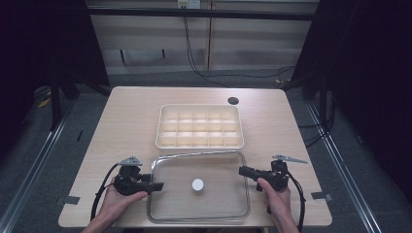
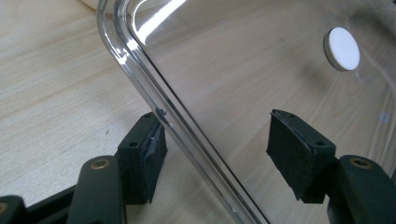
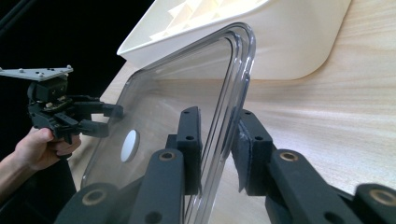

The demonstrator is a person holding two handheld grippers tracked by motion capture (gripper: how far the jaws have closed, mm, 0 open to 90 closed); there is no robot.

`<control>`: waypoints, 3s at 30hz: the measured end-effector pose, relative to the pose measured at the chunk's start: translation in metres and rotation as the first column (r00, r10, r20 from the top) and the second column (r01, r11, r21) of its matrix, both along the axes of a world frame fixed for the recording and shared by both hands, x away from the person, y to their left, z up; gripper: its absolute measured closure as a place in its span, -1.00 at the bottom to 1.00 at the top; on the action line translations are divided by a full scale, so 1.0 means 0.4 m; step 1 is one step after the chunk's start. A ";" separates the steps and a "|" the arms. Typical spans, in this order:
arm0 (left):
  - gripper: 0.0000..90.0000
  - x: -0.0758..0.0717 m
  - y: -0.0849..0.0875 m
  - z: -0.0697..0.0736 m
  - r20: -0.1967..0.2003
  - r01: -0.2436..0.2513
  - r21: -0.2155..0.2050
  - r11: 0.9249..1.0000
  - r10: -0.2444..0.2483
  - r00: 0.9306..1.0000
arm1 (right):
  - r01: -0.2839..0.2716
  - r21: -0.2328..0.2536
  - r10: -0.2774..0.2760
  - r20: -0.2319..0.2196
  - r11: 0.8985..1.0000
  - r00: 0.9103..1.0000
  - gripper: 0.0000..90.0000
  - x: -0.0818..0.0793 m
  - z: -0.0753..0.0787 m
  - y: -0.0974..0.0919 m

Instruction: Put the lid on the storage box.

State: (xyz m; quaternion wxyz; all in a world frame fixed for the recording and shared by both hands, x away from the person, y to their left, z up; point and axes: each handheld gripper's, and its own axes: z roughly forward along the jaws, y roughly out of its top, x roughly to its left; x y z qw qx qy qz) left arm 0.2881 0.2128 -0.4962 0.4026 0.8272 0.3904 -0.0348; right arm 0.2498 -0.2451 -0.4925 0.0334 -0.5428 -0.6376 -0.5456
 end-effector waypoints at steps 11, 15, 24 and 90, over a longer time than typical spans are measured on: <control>0.01 0.001 0.021 0.015 0.026 -0.039 -0.034 0.999 0.040 0.999 | -0.020 -0.036 0.021 0.024 0.999 1.000 0.58 0.002 0.004 0.010; 0.06 -0.001 0.026 0.019 0.029 -0.031 -0.054 0.998 0.032 0.999 | -0.022 -0.046 0.022 0.009 0.999 1.000 0.54 0.004 0.003 0.015; 0.23 -0.003 0.035 0.035 0.045 -0.049 -0.093 0.995 0.053 0.998 | -0.002 -0.125 0.001 -0.007 0.992 1.000 0.41 0.005 0.005 0.034; 0.65 0.022 0.037 0.182 0.201 -0.043 -0.196 0.980 0.083 0.976 | 0.122 -0.112 -0.100 0.186 0.986 0.977 0.49 0.006 0.153 0.030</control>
